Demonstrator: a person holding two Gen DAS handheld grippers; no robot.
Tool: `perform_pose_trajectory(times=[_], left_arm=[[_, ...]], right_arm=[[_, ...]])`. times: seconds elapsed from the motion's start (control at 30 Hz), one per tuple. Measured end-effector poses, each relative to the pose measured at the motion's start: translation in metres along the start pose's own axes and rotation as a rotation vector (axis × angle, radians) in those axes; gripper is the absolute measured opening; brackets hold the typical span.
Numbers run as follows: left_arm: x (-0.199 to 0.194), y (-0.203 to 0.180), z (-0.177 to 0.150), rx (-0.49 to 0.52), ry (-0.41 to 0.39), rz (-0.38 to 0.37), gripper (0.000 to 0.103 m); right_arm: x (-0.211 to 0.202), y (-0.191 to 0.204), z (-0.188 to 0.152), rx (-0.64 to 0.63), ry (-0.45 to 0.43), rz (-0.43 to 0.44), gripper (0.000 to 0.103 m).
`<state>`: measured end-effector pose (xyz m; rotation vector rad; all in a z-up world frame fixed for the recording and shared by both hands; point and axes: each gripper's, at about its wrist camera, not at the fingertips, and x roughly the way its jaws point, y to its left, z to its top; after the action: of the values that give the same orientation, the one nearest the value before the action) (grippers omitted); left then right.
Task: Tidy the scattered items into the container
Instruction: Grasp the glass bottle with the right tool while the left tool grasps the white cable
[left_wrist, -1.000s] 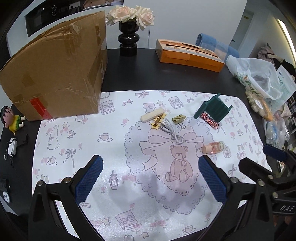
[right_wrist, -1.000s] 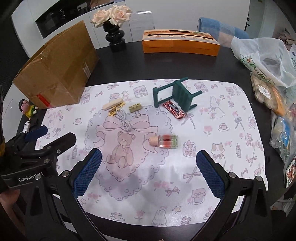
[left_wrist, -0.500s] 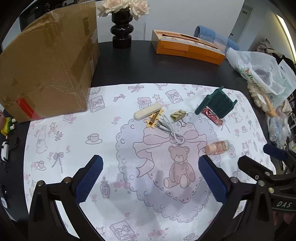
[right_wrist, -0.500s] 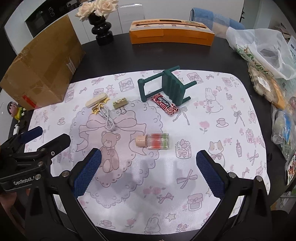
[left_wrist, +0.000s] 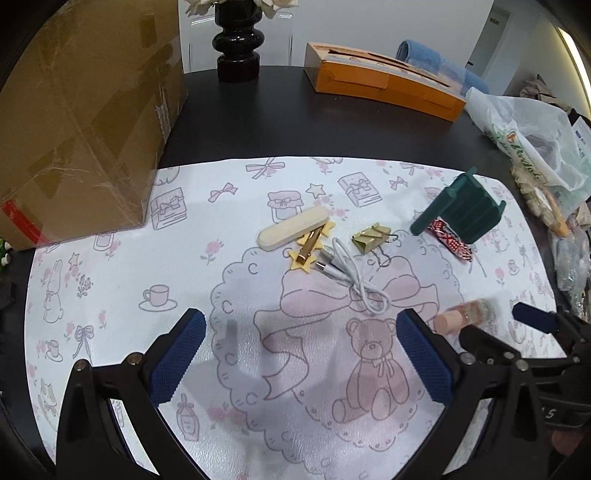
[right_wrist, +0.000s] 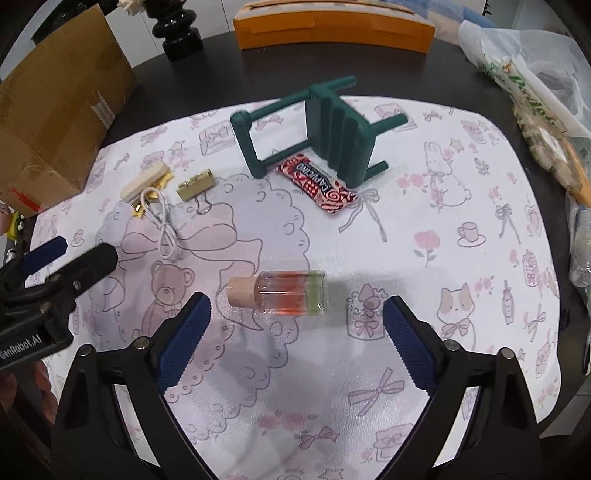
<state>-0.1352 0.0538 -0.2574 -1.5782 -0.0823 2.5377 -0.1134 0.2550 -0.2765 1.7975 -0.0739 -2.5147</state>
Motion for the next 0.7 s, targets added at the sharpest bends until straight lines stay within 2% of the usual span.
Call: perform_pose_trajectory(times=[0.27,0.53,0.57,0.6,0.63,0.7], left_arm=[[0.022,-0.012,0.010,0.017,0.033,0.000,0.103],[0.042,-0.018,0.019,0.010,0.069,0.021,0.103],[0.045,-0.018,0.020,0.007,0.077,0.032,0.103],[0.049,-0.018,0.019,0.005,0.086,0.037,0.102],[0.052,-0.018,0.019,0.004,0.095,0.037,0.096],[0.054,-0.021,0.018,0.014,0.097,0.058,0.090]], right_arm=[[0.018,0.007,0.002,-0.037,0.012,-0.013,0.090],[0.023,0.012,0.003,-0.082,0.017,-0.053,0.064],[0.022,0.011,0.003,-0.084,0.017,-0.053,0.064],[0.022,0.011,0.003,-0.087,0.018,-0.050,0.064],[0.021,0.011,0.003,-0.090,0.018,-0.048,0.064],[0.021,0.011,0.003,-0.092,0.019,-0.047,0.064]])
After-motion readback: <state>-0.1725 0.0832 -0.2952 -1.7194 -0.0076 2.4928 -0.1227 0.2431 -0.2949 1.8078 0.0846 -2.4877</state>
